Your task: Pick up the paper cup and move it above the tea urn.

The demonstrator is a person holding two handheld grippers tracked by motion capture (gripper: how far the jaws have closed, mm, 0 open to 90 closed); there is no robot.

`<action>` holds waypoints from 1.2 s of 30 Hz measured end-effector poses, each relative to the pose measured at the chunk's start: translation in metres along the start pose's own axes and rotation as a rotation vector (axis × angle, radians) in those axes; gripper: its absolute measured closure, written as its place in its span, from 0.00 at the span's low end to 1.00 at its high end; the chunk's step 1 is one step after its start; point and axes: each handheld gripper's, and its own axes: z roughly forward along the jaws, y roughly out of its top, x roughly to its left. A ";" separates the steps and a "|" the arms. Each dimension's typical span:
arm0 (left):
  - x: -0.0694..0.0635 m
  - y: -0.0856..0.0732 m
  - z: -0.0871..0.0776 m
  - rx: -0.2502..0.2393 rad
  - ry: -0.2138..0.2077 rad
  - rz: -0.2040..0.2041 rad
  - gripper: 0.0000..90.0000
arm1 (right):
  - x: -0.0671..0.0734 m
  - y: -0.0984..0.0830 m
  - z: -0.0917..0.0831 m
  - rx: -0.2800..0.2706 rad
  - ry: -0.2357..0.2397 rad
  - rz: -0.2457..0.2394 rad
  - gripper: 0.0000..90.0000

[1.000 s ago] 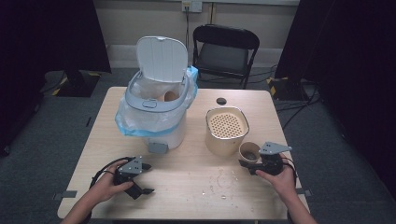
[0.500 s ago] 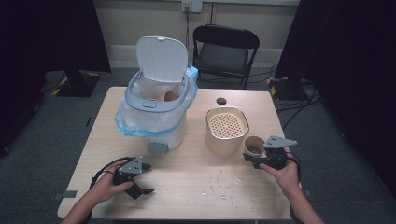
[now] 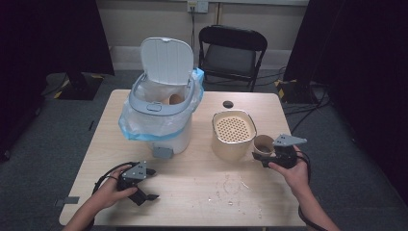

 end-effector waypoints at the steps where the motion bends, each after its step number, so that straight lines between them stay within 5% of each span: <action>1: 0.000 0.000 0.000 0.000 -0.001 -0.001 0.09 | -0.002 0.000 0.000 -0.001 -0.003 0.005 0.35; 17: 0.000 0.000 0.001 -0.004 -0.002 -0.003 0.09 | -0.025 0.001 0.001 -0.002 -0.059 0.035 0.35; 36: 0.000 0.000 0.001 -0.004 -0.003 -0.002 0.08 | -0.047 0.026 0.002 -0.020 -0.093 0.034 0.35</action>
